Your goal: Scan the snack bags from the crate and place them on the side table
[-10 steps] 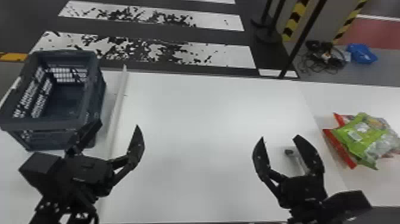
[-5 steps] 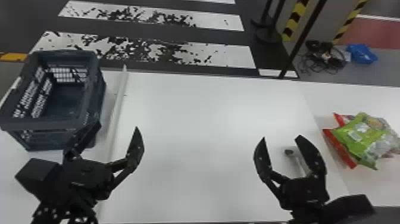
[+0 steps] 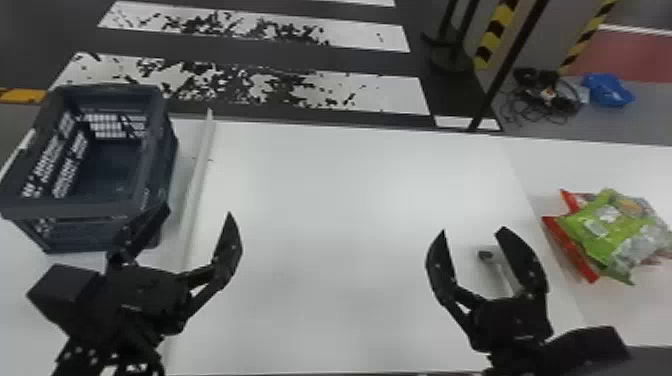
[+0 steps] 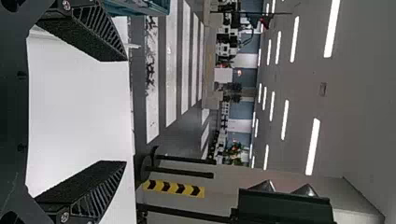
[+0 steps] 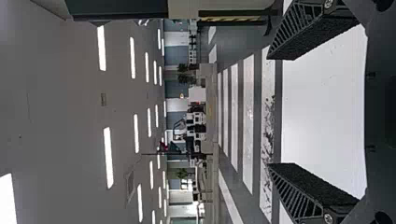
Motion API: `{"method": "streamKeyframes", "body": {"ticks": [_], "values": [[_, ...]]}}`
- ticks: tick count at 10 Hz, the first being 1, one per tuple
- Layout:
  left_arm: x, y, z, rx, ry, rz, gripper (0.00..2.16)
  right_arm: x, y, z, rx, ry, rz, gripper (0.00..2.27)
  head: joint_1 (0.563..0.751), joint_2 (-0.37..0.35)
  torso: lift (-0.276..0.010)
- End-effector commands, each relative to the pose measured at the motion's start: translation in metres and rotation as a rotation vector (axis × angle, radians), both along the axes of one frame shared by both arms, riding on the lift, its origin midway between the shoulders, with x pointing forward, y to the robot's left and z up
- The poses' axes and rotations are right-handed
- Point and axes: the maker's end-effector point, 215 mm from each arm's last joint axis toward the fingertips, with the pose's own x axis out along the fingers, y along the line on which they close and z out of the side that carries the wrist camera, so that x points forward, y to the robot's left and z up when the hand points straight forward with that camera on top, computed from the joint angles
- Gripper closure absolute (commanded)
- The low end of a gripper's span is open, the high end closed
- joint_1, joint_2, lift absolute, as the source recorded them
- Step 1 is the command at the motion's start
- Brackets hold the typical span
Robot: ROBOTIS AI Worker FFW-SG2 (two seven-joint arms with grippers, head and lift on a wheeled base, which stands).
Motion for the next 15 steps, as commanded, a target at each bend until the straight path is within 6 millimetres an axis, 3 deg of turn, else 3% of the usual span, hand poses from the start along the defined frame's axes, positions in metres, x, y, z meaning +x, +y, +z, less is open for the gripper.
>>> {"method": "streamKeyframes", "body": {"ticks": [1, 15], "values": [[0.004, 0.0, -0.001, -0.005, 0.004, 0.002, 0.09, 0.001, 0.0, 0.0, 0.005, 0.0, -0.004, 0.06, 0.695, -0.121, -0.094], [-0.004, -0.005, -0.003, -0.006, 0.029, -0.005, 0.09, -0.014, -0.001, 0.009, 0.014, -0.025, -0.012, 0.06, 0.695, -0.127, -0.094]]}}
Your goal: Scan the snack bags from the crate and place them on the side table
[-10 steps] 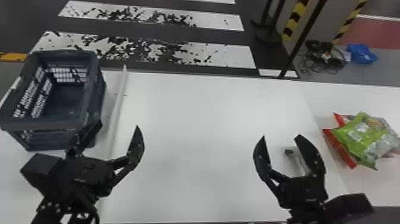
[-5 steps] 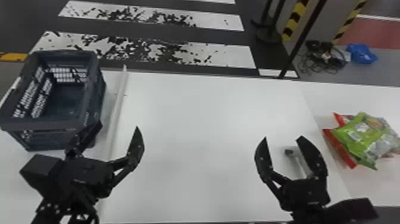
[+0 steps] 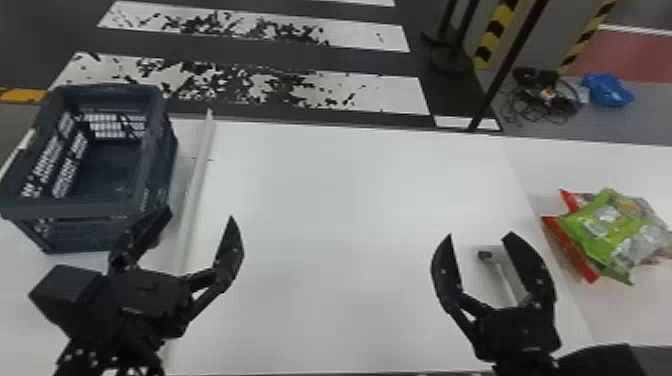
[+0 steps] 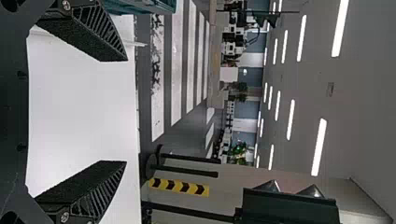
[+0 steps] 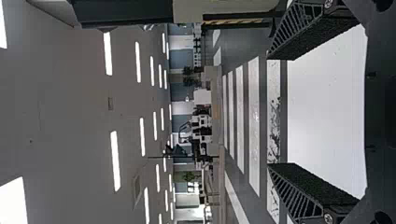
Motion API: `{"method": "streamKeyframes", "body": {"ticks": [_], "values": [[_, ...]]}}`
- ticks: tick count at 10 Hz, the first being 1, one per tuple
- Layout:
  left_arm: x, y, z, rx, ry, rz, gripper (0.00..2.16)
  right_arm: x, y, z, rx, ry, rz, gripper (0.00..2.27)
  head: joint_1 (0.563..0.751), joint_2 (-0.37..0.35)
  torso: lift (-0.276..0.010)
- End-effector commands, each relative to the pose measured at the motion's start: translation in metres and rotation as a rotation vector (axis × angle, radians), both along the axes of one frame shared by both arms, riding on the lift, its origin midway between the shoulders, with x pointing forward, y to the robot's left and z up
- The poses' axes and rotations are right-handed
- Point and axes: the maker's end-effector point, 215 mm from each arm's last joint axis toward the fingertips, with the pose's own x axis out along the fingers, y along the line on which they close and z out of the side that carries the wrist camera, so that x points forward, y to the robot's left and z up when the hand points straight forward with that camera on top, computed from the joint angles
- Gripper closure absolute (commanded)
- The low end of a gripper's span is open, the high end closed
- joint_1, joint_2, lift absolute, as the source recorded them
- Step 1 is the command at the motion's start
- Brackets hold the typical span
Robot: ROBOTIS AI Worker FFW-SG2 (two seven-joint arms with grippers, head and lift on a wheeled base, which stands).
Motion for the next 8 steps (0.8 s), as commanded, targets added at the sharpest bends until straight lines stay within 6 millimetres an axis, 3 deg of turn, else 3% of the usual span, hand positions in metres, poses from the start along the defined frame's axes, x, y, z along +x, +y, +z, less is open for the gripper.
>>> {"method": "streamKeyframes", "body": {"ticks": [1, 8], "values": [[0.0, -0.002, 0.0, -0.003, 0.016, -0.001, 0.09, 0.0, 0.001, 0.0, 0.001, 0.002, 0.001, 0.06, 0.695, -0.131, -0.094], [-0.013, -0.002, 0.004, -0.006, 0.018, 0.0, 0.09, -0.008, 0.002, 0.004, -0.001, -0.015, 0.007, 0.06, 0.695, -0.125, -0.094]]}}
